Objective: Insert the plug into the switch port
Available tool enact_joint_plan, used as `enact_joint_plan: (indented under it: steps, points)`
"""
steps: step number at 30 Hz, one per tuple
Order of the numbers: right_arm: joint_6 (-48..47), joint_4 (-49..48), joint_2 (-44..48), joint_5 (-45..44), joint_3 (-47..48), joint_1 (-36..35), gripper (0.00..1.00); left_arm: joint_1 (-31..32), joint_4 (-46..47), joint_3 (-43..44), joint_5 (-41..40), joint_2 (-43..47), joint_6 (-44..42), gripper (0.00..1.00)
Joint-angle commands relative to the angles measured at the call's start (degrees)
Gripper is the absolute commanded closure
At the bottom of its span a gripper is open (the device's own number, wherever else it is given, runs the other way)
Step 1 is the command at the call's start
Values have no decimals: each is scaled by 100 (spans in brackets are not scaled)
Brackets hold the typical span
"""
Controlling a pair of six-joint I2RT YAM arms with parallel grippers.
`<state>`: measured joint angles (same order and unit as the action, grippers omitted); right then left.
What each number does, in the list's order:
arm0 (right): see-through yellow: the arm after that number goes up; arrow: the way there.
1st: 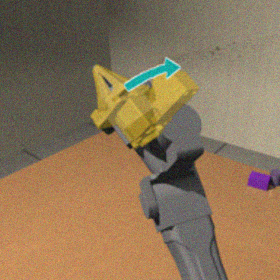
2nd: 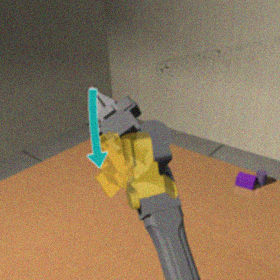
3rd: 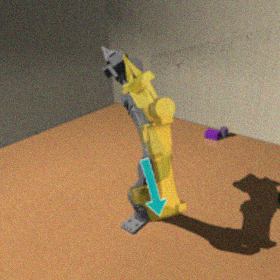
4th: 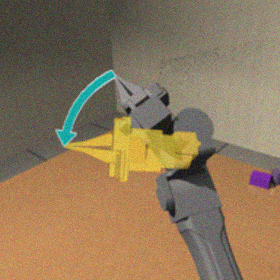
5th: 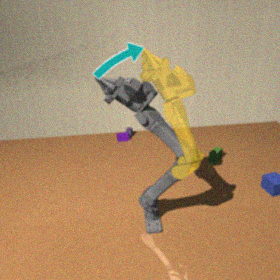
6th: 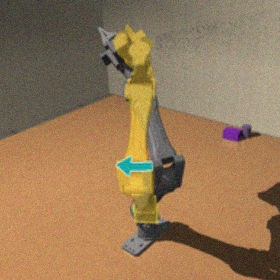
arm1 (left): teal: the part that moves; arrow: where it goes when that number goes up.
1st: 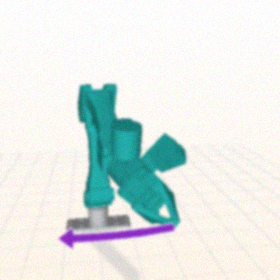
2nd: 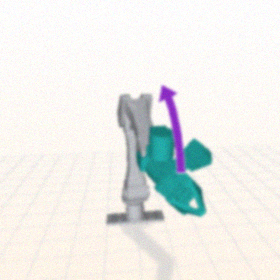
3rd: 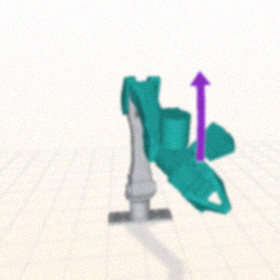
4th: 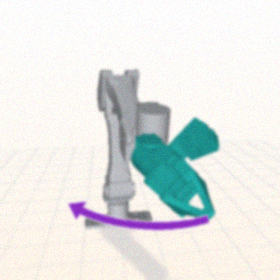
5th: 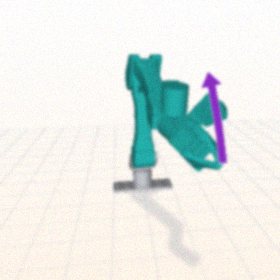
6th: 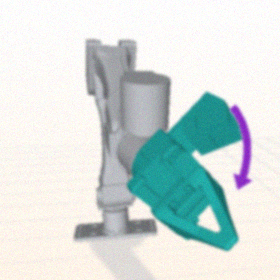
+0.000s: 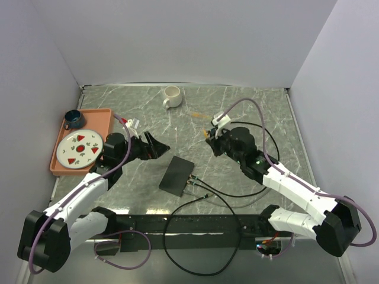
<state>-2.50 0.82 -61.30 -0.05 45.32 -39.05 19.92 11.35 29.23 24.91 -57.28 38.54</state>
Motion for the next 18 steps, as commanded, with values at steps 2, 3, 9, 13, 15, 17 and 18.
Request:
enact_joint_plan:
  steps: [2,3,9,13,15,17,18]
  points:
    - [452,-399,241,209,-331,-225,100,326,123,758,16,-240,268,9]
    - [470,-381,232,147,-322,-287,100,389,-18,968,-186,-353,285,10]
    - [479,-196,48,-240,-155,-595,100,697,-37,1619,-223,-1101,619,17]
    - [461,-188,13,-399,-137,-718,100,881,-55,1980,-188,-1549,733,20]
    - [452,-188,30,-416,-137,-736,100,996,-72,2147,-197,-1751,768,22]
    - [435,-188,56,-451,-155,-753,100,1109,-89,2227,-205,-1909,777,23]
    - [426,-187,65,-460,-155,-745,100,1136,-90,2297,-197,-1954,777,24]
